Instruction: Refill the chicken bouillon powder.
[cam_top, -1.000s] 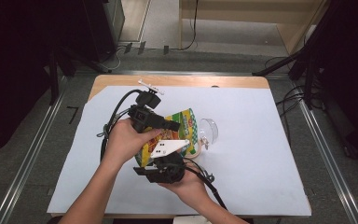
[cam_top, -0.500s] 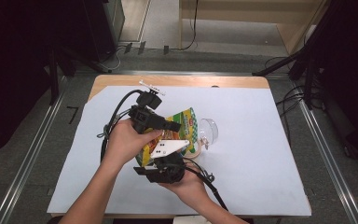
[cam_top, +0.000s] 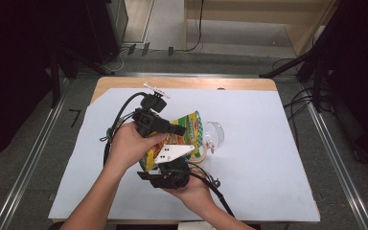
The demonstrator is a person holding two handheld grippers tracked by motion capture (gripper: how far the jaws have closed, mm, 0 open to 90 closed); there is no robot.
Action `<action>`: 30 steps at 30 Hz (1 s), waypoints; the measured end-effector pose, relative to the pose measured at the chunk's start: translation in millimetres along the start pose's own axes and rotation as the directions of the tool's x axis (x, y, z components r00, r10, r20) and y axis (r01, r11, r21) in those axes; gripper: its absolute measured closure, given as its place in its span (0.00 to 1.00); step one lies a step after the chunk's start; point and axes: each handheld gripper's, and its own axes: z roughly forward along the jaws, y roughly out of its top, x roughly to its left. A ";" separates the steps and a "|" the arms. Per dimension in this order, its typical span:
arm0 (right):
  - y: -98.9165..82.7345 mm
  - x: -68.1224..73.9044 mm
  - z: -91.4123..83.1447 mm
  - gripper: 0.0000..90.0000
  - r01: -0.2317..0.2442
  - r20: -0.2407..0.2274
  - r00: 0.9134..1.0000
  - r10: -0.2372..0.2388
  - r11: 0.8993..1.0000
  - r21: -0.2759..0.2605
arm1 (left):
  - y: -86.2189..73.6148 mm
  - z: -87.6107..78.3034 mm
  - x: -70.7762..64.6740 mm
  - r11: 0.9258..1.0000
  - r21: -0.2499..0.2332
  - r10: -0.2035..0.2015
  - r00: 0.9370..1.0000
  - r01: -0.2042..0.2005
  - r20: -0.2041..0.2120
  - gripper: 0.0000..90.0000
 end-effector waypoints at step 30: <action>2.3 1.4 -2.8 0.76 -0.016 -0.002 1.000 0.016 1.000 -0.013 | 2.7 -1.0 -0.4 1.000 -0.003 0.005 1.000 -0.005 0.022 0.84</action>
